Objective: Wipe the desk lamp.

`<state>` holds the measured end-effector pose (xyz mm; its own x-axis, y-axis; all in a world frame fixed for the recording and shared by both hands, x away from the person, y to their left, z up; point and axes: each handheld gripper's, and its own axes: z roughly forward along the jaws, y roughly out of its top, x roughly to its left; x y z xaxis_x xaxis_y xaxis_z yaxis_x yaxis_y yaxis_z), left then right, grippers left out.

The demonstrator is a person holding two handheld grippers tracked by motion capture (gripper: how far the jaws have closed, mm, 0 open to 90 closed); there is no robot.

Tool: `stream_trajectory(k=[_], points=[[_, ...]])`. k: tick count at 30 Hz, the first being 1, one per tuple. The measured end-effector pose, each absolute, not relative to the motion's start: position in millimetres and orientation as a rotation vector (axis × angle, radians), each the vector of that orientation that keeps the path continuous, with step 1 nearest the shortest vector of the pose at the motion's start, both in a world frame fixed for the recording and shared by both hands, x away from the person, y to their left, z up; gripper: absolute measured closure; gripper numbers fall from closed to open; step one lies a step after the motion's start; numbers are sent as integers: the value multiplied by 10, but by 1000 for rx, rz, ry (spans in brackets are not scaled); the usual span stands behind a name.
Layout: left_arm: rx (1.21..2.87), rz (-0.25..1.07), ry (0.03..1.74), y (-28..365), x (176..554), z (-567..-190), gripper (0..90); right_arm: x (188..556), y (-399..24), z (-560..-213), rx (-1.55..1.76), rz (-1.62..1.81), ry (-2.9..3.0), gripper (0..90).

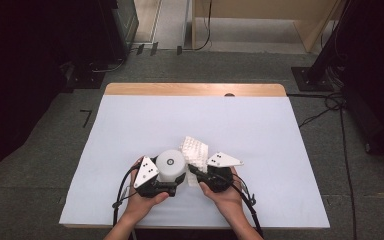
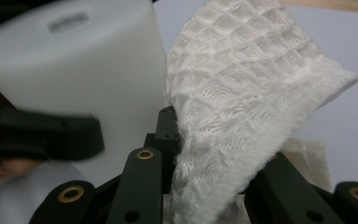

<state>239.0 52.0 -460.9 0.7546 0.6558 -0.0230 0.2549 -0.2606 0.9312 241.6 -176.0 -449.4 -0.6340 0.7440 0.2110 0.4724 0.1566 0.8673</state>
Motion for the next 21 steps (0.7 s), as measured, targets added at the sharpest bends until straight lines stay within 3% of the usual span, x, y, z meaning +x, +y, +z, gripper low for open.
stream_trajectory(k=[6,15,21], points=[[1852,463,684,485,2370,-4597,87,2375,-1828,-4363,1150,1521,2109,735],[1778,446,716,624,2406,-4506,88,2453,-1685,-4673,1223,1410,2221,735],[1858,472,689,512,2395,-4581,88,2409,-1752,-4485,1201,1476,2150,735]])
